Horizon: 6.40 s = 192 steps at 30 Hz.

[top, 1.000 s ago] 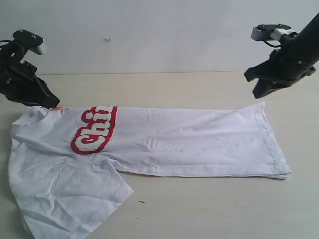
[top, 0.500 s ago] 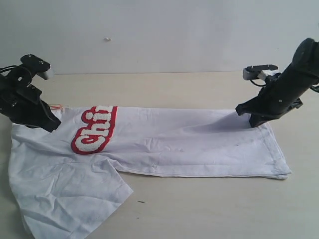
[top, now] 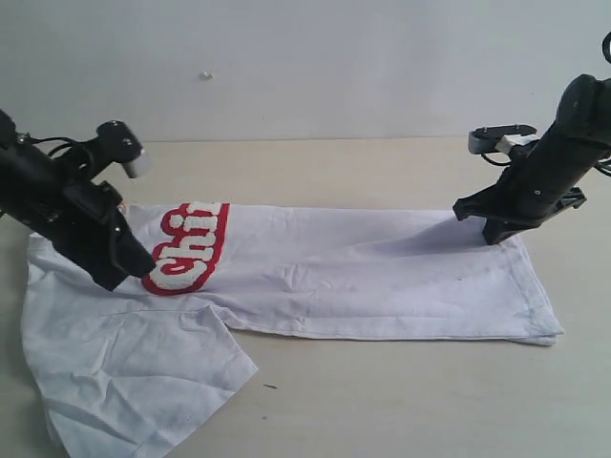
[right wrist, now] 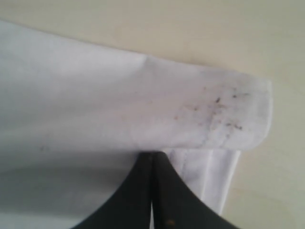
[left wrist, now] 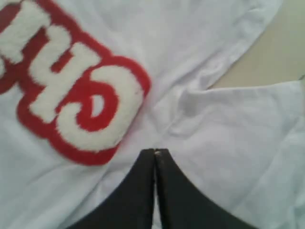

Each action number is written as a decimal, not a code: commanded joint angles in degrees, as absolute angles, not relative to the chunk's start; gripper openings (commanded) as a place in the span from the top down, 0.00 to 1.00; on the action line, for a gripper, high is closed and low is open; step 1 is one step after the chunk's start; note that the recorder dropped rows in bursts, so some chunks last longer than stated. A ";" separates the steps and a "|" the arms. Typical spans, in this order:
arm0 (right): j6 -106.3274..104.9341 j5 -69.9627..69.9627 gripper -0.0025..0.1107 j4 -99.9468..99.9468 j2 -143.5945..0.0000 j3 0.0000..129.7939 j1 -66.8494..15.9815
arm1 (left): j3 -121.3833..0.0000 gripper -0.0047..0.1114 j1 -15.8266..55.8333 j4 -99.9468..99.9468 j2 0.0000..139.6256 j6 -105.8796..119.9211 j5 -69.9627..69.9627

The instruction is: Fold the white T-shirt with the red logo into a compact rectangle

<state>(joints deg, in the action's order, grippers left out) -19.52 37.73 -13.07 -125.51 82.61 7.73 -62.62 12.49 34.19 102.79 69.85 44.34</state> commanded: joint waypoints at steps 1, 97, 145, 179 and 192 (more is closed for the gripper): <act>-19.32 39.03 0.98 -12.69 -124.43 82.21 7.98 | -62.64 0.83 19.65 30.73 99.01 65.73 45.02; -21.94 38.85 0.98 -16.31 -124.23 82.21 7.98 | -55.15 0.59 26.61 -78.56 99.71 -5.29 3.05; -21.82 39.96 0.98 -18.00 -122.75 82.21 7.98 | -49.26 0.96 24.19 -45.15 83.15 -36.38 4.15; -21.94 40.17 0.98 -17.93 -122.75 82.21 7.98 | -42.78 0.96 4.78 -99.95 78.60 -93.23 -7.57; -21.94 40.52 0.98 -17.93 -122.75 82.21 7.98 | -56.22 0.96 4.61 5.43 90.14 28.74 37.83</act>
